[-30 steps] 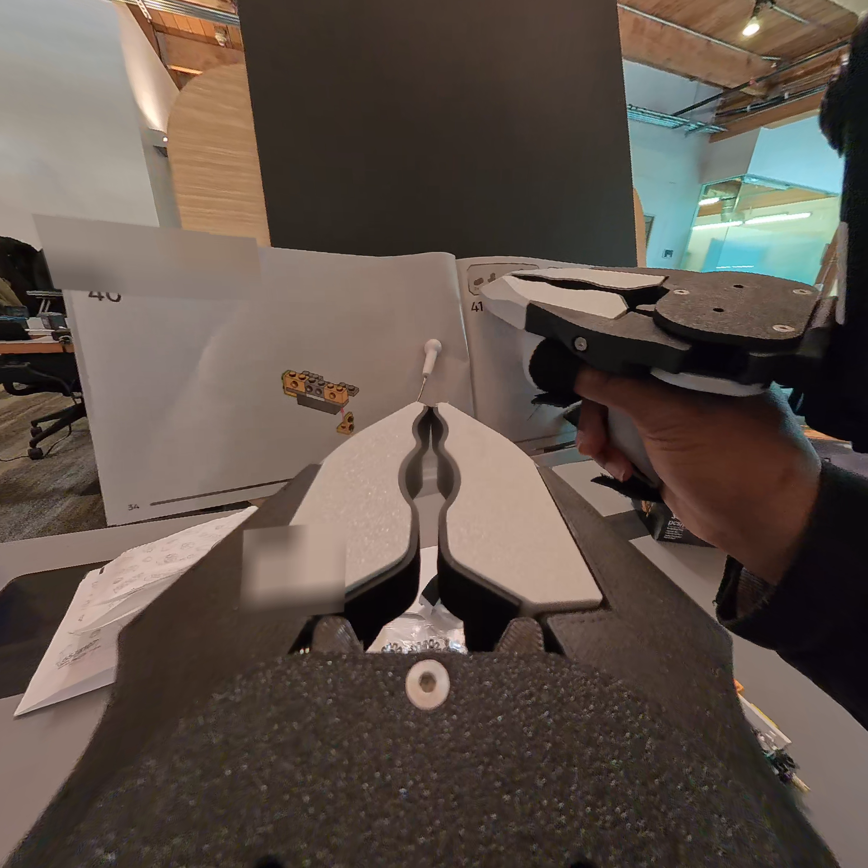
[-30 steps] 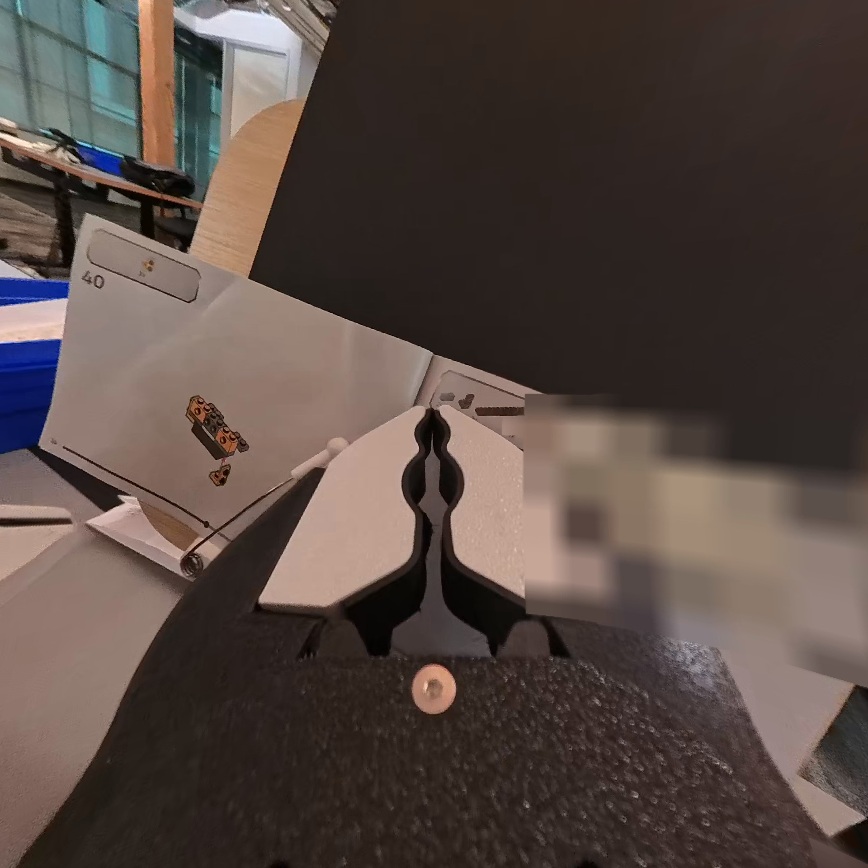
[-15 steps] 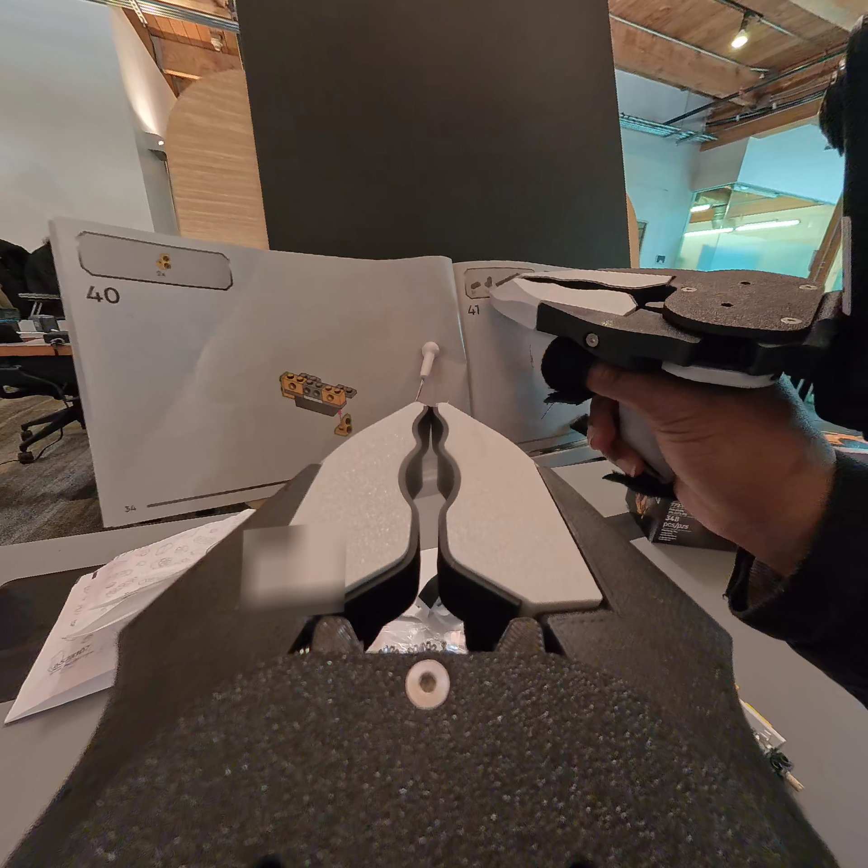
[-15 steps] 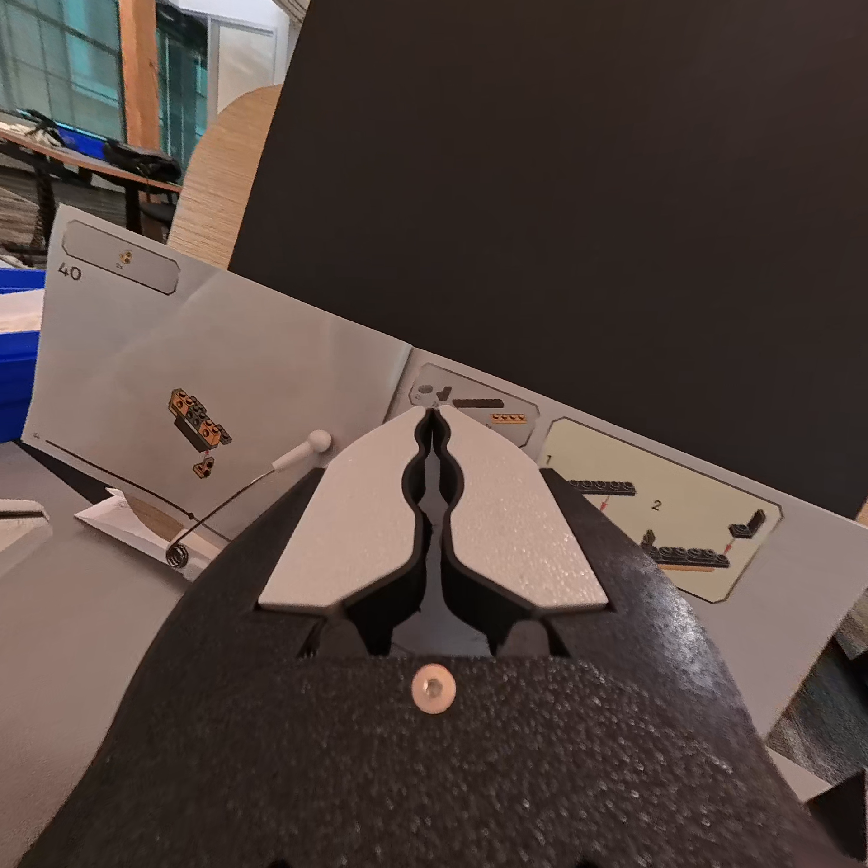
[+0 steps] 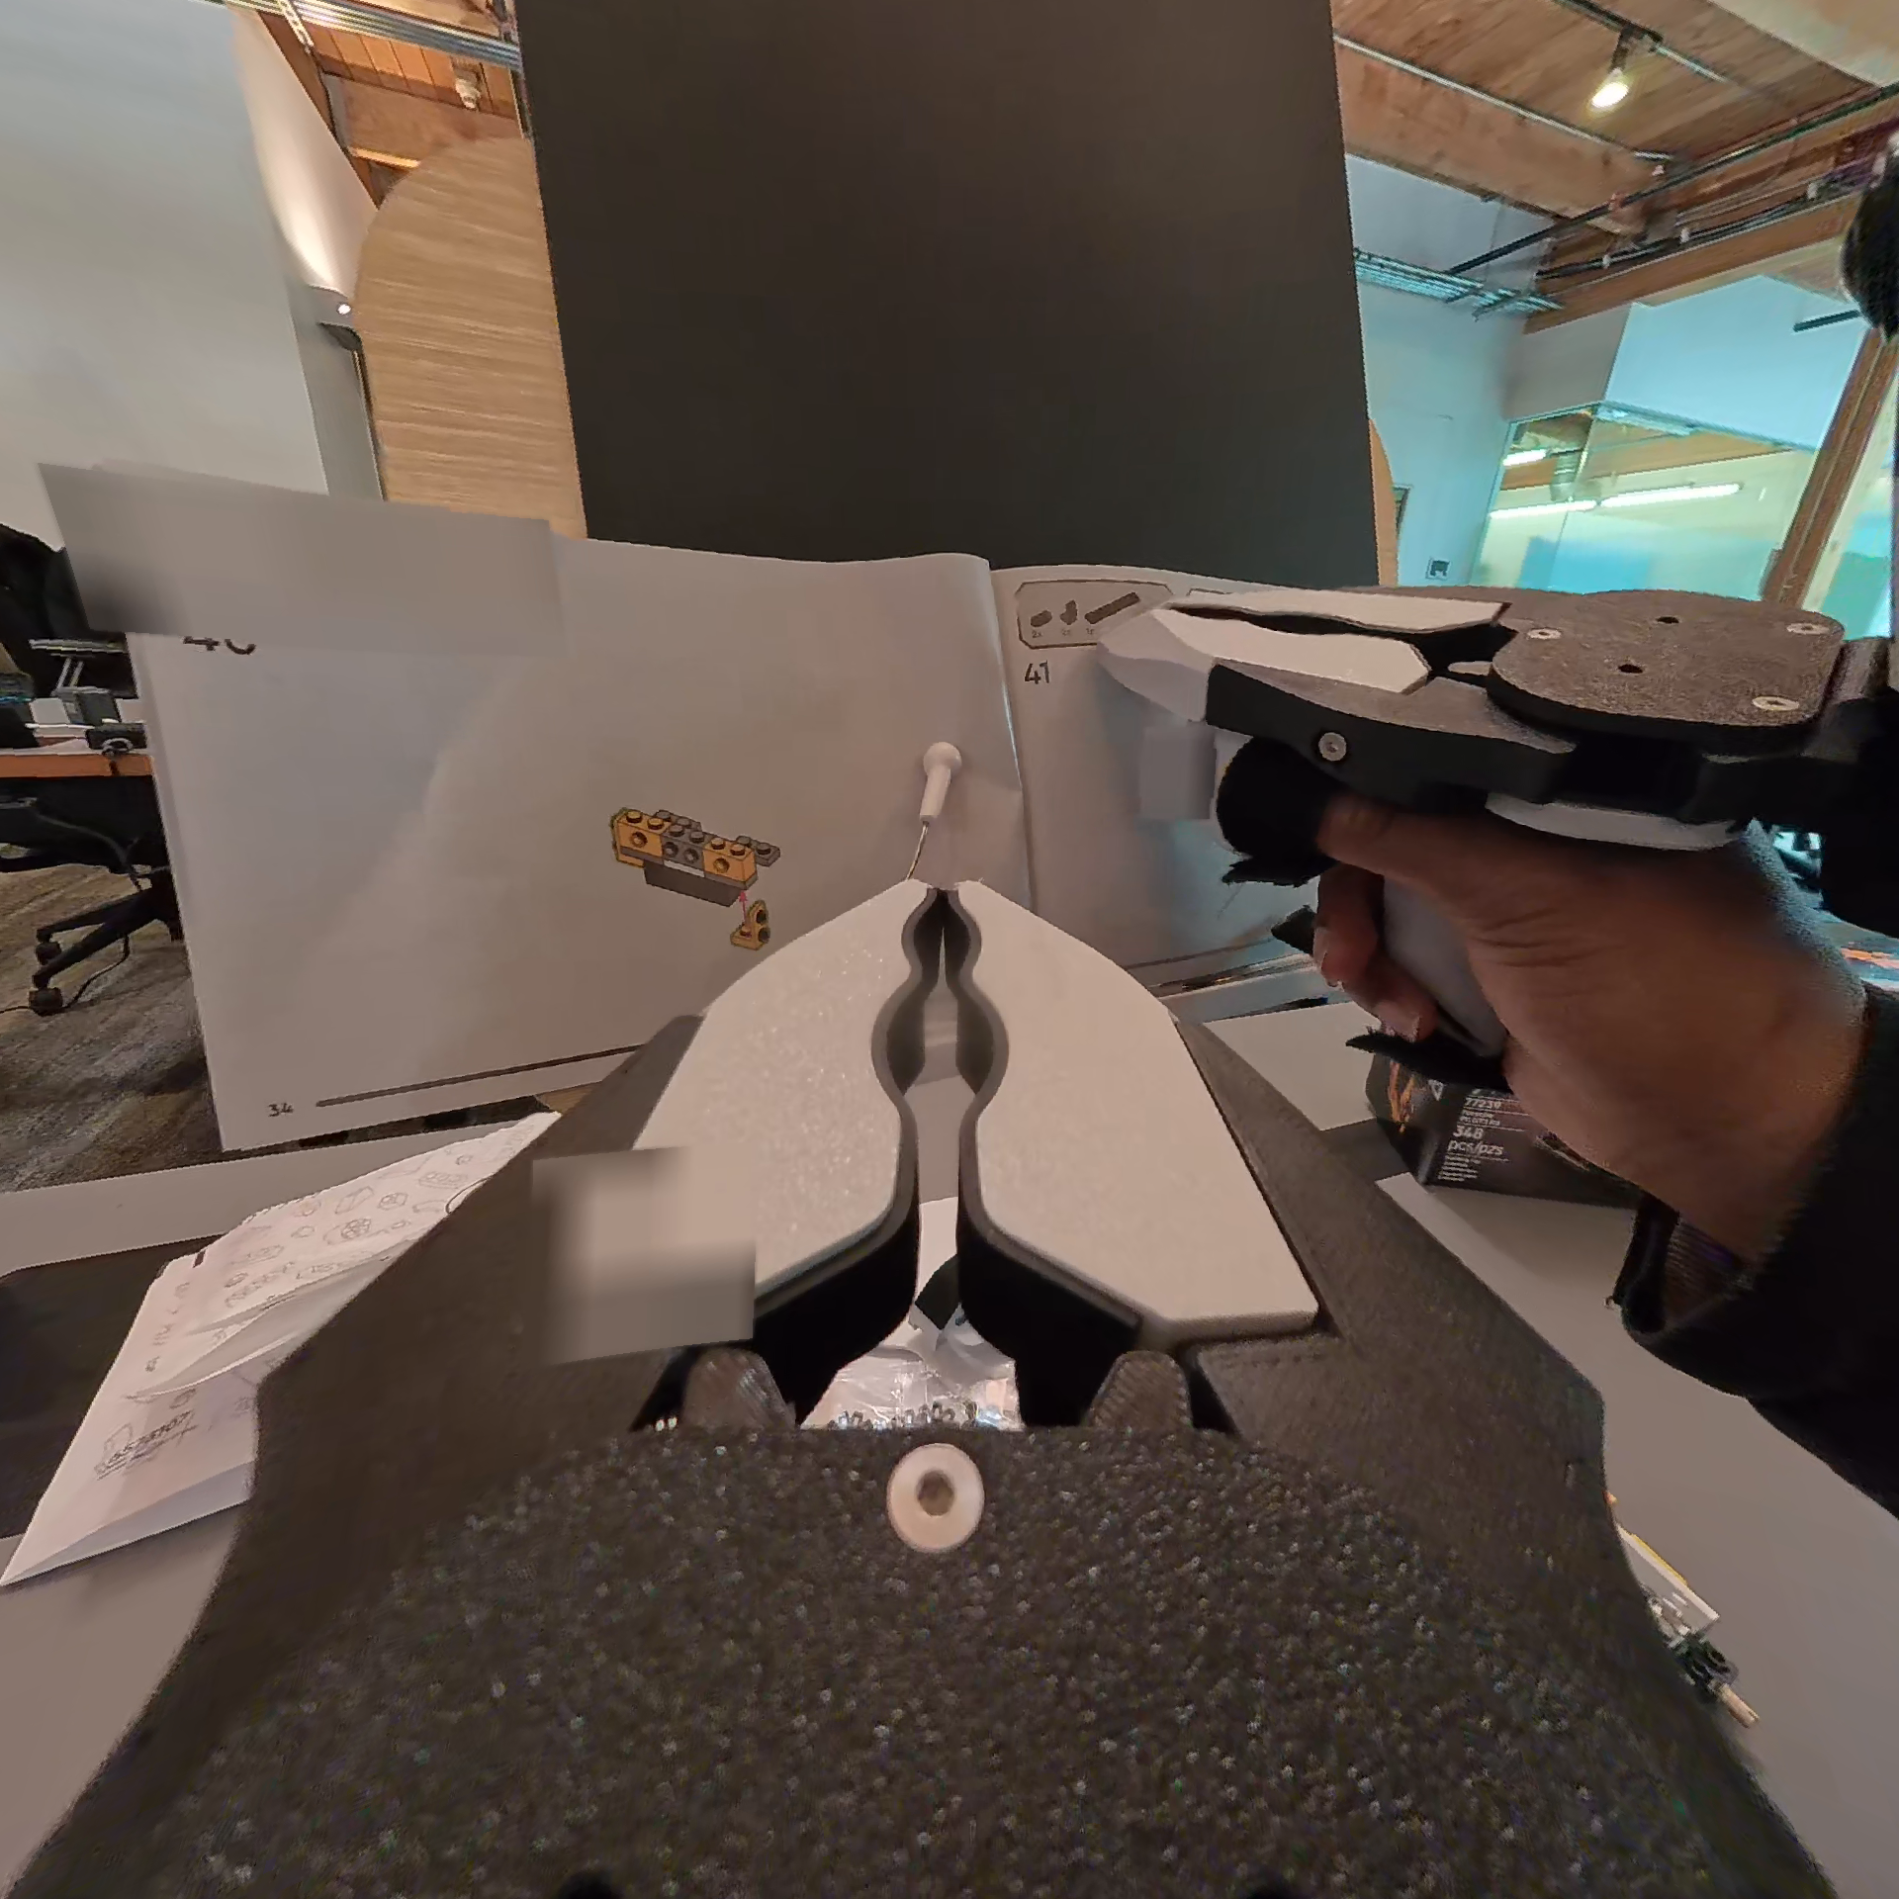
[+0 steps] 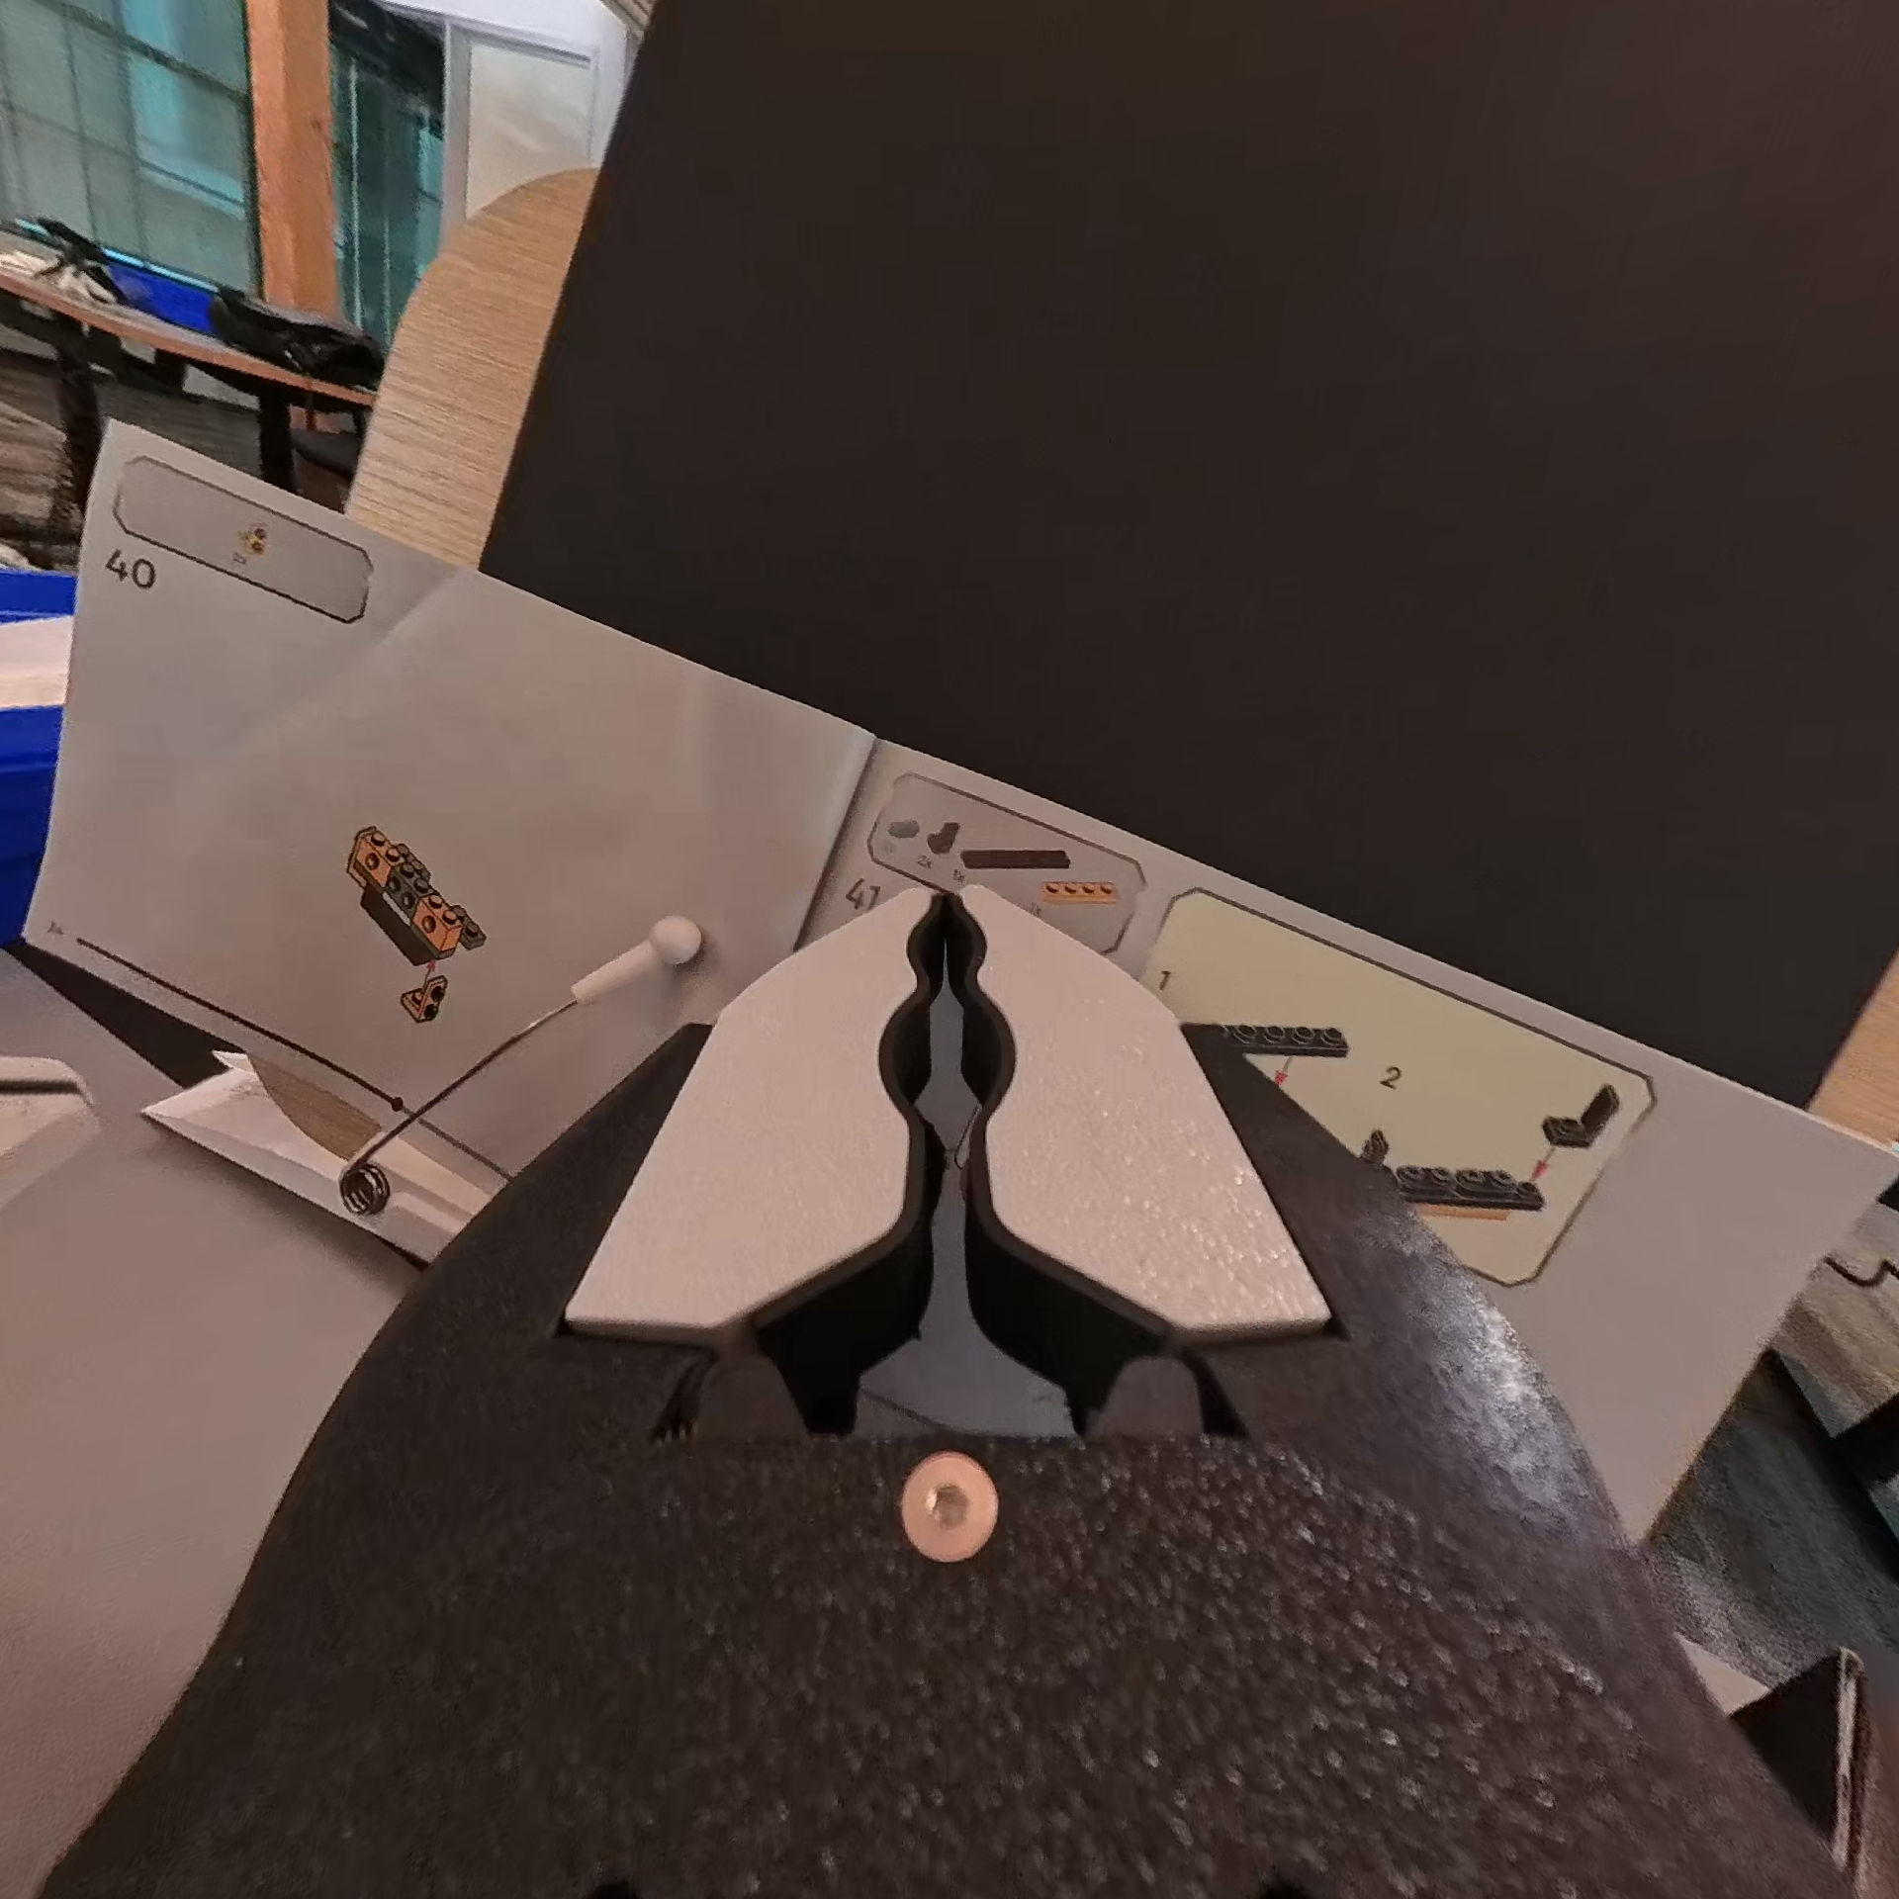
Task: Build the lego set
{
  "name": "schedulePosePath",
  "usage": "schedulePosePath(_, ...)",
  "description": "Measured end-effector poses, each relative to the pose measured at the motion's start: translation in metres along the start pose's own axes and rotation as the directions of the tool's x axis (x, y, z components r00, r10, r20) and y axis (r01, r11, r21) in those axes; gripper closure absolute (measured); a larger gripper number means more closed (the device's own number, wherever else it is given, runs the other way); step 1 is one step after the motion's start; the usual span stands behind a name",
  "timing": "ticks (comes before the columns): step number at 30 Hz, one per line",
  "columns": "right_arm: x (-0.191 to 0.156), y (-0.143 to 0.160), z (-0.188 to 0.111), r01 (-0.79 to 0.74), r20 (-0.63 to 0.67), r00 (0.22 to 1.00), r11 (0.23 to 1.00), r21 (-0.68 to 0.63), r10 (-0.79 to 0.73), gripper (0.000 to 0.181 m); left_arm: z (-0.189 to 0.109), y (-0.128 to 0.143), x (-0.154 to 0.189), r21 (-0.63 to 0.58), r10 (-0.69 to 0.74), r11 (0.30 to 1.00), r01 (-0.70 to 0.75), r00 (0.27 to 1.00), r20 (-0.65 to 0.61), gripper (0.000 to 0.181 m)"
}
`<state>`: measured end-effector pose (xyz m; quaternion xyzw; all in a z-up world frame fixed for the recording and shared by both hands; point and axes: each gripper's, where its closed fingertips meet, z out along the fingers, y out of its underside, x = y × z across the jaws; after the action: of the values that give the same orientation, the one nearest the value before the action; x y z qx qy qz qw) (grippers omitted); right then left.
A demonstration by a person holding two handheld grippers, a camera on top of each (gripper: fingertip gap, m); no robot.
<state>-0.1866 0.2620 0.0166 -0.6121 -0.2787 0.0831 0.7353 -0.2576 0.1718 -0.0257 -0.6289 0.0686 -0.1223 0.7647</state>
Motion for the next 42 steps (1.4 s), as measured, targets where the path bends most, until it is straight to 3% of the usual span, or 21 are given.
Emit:
schedulePosePath(33,0.018,0.005,-0.011,0.001,-0.017,1.0,1.0,0.01,-0.001,0.181,0.001,0.005,0.006,-0.014,0.012,1.0,-0.012,1.0,-0.022,0.181)
schedulePosePath(38,0.014,0.006,-0.041,-0.032,0.023,0.999,0.999,0.03,0.031,0.181,0.001,0.002,0.002,-0.023,0.04,0.999,-0.041,0.999,-0.016,0.181)
schedulePosePath(42,0.014,0.0,-0.09,-0.091,0.046,0.995,0.995,0.051,0.088,0.181,-0.008,-0.024,-0.012,0.003,0.081,0.997,-0.081,0.997,-0.009,0.181)
